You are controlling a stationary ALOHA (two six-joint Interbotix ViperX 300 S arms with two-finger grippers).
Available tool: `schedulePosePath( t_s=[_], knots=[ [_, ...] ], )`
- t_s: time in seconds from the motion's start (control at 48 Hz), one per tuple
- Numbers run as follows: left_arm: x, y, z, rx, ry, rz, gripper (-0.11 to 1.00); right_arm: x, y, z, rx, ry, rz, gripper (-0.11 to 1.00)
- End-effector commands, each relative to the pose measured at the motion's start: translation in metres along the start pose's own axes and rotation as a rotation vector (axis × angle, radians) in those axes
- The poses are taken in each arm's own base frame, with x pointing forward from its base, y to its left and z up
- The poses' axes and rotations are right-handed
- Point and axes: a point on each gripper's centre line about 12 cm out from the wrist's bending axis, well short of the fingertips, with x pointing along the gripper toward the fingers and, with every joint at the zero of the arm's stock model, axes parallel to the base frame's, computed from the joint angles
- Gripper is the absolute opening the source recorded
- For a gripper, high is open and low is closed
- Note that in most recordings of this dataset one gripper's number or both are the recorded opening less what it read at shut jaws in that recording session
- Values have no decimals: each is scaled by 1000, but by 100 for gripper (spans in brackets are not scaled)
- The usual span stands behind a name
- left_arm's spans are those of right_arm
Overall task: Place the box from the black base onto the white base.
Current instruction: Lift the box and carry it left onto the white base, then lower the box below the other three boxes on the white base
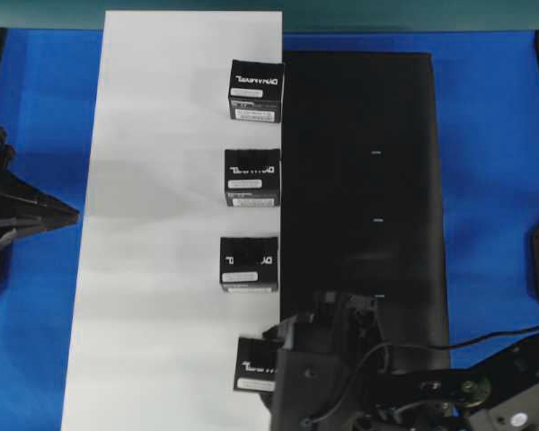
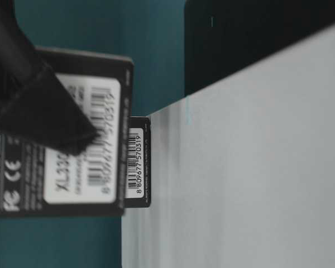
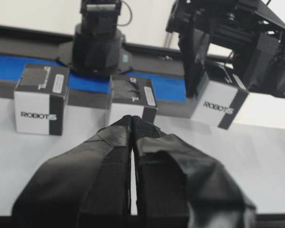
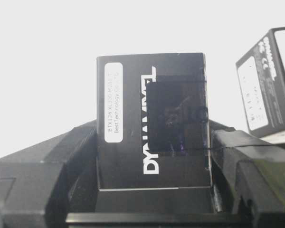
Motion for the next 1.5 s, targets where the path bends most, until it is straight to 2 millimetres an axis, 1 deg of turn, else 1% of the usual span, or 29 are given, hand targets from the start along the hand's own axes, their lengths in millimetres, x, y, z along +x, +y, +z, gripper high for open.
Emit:
schedulePosePath(
  t_s=[0.0,0.417,1.187,1.312,1.479],
  knots=[
    [1,-2,6,0,-15,-6,2,7,-1,5,13,10,-4,55],
    [0,-1,1,-2,34,1,1,18,0,9,8,10,-4,55],
    [0,-1,1,0,40,2,2,27,2,1,-20,47,0,55],
    [0,-1,1,0,40,4,2,27,1,0,-33,48,-1,58],
    [0,-1,1,0,40,4,1,29,-2,0,-37,54,-8,67]
  ],
)
